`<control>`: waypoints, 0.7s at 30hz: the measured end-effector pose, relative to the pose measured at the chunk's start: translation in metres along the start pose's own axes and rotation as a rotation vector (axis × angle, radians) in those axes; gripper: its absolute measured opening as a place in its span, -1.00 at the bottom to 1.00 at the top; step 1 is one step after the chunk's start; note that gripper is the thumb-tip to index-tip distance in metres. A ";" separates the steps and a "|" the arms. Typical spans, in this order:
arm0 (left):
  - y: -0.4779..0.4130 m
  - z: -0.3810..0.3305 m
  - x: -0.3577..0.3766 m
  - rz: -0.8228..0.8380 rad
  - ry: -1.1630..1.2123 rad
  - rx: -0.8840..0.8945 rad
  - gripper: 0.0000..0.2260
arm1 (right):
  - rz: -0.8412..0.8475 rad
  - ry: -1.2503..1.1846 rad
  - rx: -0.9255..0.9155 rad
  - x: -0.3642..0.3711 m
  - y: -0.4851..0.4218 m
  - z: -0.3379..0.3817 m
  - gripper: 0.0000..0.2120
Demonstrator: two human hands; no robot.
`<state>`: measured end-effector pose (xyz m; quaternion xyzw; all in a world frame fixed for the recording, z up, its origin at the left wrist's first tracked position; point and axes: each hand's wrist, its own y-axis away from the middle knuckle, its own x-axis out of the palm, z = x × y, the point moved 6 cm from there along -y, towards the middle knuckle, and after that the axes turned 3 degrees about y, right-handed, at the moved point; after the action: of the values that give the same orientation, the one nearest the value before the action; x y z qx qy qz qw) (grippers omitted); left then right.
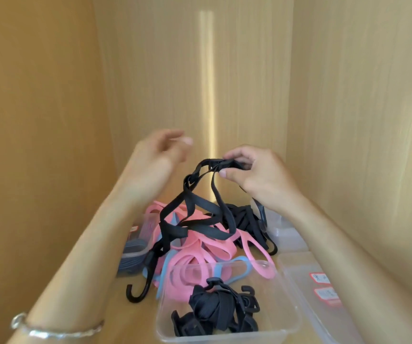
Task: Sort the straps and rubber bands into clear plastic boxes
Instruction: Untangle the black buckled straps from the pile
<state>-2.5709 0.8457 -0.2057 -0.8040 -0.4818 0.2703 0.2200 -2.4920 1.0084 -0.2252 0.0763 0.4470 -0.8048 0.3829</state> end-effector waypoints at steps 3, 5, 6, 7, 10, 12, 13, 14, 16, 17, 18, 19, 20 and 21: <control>0.013 0.005 0.044 0.375 -0.186 -0.057 -0.11 | 0.057 -0.036 -0.093 0.000 0.002 0.013 -0.72; 0.011 0.010 0.052 0.379 -0.184 -0.049 -0.25 | 0.062 -0.005 -0.142 -0.003 0.003 0.014 -0.64; 0.009 0.013 0.049 0.340 -0.154 -0.049 -0.46 | 0.055 0.007 -0.155 -0.005 0.003 0.013 -0.64; 0.008 0.014 0.046 0.301 -0.157 -0.036 -0.67 | 0.049 0.006 -0.157 -0.005 0.003 0.011 -0.65; 0.005 0.016 0.038 0.198 -0.194 0.027 -0.89 | 0.016 -0.008 -0.138 -0.004 0.003 0.007 -0.77; 0.003 0.016 0.035 0.148 -0.177 0.046 -0.86 | 0.011 -0.007 -0.108 -0.003 0.002 0.004 -0.81; 0.003 0.017 0.034 0.128 -0.175 0.047 -0.85 | 0.027 0.005 -0.078 -0.002 0.002 0.002 -0.80; 0.002 0.019 0.034 0.115 -0.181 0.050 -0.85 | 0.052 0.021 -0.039 -0.001 0.001 -0.001 -0.78; 0.001 0.021 0.034 0.109 -0.210 0.065 -0.84 | 0.119 0.043 0.050 0.001 0.001 -0.010 -0.69; 0.001 0.022 0.033 0.115 -0.225 0.073 -0.83 | 0.149 0.032 0.091 0.002 0.001 -0.015 -0.66; 0.001 0.023 0.033 0.122 -0.242 0.081 -0.83 | 0.171 0.014 0.130 0.002 0.001 -0.019 -0.63; 0.001 0.025 0.032 0.126 -0.263 0.085 -0.84 | 0.185 -0.005 0.160 0.002 0.001 -0.022 -0.61; 0.002 0.025 0.031 0.126 -0.278 0.086 -0.86 | 0.191 -0.021 0.187 0.002 0.002 -0.025 -0.59; 0.002 0.026 0.031 0.126 -0.293 0.087 -0.89 | 0.187 -0.033 0.208 0.002 0.002 -0.027 -0.57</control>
<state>-2.5740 0.8743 -0.2335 -0.7745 -0.4451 0.4183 0.1645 -2.4980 1.0278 -0.2436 0.1437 0.3456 -0.8088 0.4536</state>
